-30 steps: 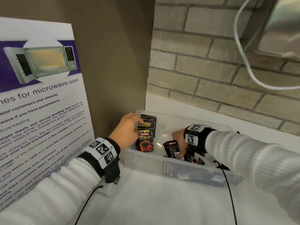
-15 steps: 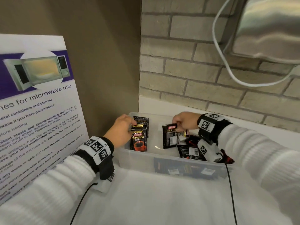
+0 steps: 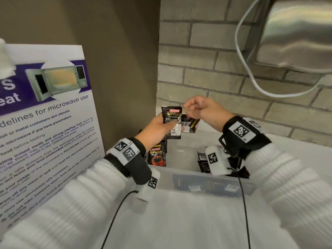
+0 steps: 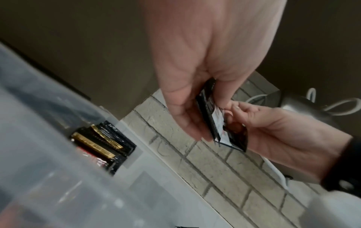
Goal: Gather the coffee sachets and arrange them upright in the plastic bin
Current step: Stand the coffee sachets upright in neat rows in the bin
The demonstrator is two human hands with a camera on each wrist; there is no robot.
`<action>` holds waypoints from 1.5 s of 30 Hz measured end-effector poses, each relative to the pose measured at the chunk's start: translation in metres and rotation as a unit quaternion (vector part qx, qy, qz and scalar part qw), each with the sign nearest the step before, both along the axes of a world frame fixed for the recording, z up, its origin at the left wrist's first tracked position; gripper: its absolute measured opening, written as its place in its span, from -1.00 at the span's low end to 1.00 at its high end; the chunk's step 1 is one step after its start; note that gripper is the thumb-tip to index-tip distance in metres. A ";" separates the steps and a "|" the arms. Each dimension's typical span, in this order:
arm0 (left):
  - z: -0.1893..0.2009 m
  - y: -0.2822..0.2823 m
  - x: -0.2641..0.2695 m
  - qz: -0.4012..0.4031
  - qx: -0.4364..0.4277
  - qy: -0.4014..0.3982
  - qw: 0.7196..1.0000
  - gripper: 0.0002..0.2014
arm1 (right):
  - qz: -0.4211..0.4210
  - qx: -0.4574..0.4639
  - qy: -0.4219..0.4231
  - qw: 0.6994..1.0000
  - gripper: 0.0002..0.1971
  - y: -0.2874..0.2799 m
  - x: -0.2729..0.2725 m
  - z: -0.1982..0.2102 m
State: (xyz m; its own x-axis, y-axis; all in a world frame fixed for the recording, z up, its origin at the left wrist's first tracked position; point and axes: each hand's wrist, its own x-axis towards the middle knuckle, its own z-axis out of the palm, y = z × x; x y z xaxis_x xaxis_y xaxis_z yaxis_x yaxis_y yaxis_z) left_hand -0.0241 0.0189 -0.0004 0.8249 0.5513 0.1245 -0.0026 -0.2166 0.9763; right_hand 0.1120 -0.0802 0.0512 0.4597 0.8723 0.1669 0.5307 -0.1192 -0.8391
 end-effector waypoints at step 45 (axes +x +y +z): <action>-0.025 0.014 -0.010 0.120 0.100 0.095 0.983 -0.82 | -0.133 0.047 0.126 0.982 -0.86 0.041 -0.071 -0.074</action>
